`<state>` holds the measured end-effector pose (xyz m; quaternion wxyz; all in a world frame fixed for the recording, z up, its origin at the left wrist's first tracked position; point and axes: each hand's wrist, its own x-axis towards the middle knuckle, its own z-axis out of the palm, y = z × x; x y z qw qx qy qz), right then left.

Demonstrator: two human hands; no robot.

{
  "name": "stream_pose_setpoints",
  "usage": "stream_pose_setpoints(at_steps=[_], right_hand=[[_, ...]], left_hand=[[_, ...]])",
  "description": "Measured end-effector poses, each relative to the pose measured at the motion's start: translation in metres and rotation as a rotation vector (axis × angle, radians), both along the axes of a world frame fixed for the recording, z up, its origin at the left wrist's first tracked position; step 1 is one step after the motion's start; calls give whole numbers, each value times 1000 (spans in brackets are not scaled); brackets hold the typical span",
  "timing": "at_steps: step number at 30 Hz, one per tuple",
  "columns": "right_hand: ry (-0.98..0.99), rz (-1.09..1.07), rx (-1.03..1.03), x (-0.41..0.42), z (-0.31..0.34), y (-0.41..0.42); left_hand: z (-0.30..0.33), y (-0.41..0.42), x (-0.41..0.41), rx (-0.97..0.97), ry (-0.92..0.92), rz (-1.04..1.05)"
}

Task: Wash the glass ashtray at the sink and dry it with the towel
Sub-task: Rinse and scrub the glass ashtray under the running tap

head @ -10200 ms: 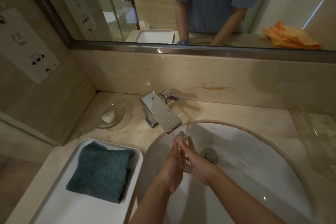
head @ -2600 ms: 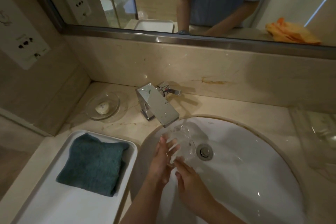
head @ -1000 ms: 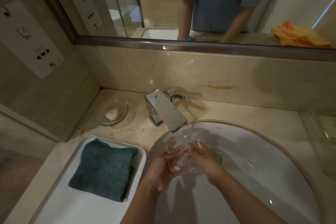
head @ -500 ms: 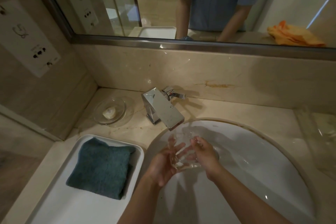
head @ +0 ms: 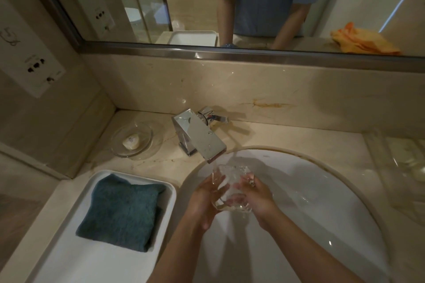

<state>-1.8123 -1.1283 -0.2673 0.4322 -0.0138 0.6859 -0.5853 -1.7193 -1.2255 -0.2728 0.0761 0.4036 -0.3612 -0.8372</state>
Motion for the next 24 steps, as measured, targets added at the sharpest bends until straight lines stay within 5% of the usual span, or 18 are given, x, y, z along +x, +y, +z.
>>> stream_pose_setpoints(at_steps=[24], right_hand=[[-233,-22,-184,1,-10,13]], left_hand=[[20,10,-5,-518,-202,-152]])
